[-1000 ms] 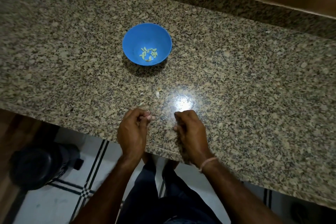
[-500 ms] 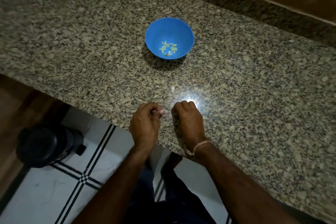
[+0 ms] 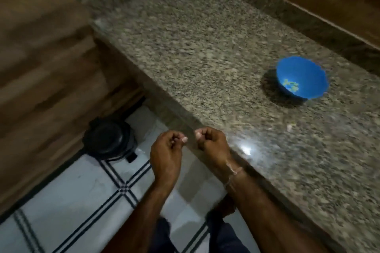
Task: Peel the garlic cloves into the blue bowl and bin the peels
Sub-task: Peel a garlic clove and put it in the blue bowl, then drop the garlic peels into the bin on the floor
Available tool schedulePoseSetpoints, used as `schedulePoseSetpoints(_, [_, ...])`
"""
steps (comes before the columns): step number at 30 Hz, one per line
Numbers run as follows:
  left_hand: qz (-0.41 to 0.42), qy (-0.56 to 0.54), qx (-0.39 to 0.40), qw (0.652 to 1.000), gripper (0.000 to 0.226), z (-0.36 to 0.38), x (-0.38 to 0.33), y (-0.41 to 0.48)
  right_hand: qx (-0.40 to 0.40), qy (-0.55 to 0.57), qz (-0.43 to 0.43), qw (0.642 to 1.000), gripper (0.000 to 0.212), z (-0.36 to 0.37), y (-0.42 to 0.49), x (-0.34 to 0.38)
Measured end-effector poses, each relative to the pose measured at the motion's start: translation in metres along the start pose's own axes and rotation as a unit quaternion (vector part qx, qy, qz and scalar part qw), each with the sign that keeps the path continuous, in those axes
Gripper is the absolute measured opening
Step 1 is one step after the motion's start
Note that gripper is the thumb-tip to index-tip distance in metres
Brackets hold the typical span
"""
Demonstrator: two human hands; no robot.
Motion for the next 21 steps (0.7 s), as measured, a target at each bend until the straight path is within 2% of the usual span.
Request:
schedulePoseSetpoints(3, [-0.032,-0.006,-0.061,0.998,0.026,-0.084,0.058,0.015,0.046,-0.002,0.014,0.999,0.012,0.087,-0.011,-0.014])
schedulePoseSetpoints(9, [-0.086,-0.022,-0.153,0.984,0.017,-0.207,0.158,0.039,0.102,0.000,0.044,0.994,0.005,0.222,-0.007,-0.067])
schedulePoseSetpoints(11, [-0.117,-0.017,-0.172,0.978,0.012,-0.231,0.187,0.047,0.116,-0.004,0.069,0.991,0.004,0.257,0.002,-0.082])
schedulePoseSetpoints(16, [-0.182,-0.011,-0.203,0.962,0.014,-0.275,0.250,0.066,0.151,-0.025,0.108,0.982,0.029,0.337,0.039,-0.113])
schedulePoseSetpoints(21, [-0.236,-0.024,-0.205,0.950,0.016,-0.282,0.320,0.114,0.157,-0.059,0.148,0.975,0.025,0.411,0.096,-0.159])
Point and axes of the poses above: each hand's wrist, its own y-axis towards the middle knuckle, its own z-axis out of the palm, x = y × z, the point moved 9 cm from there along y, towards the middle knuckle, and after that the axes turned 11 degrees about y, right-handed, at the moved point
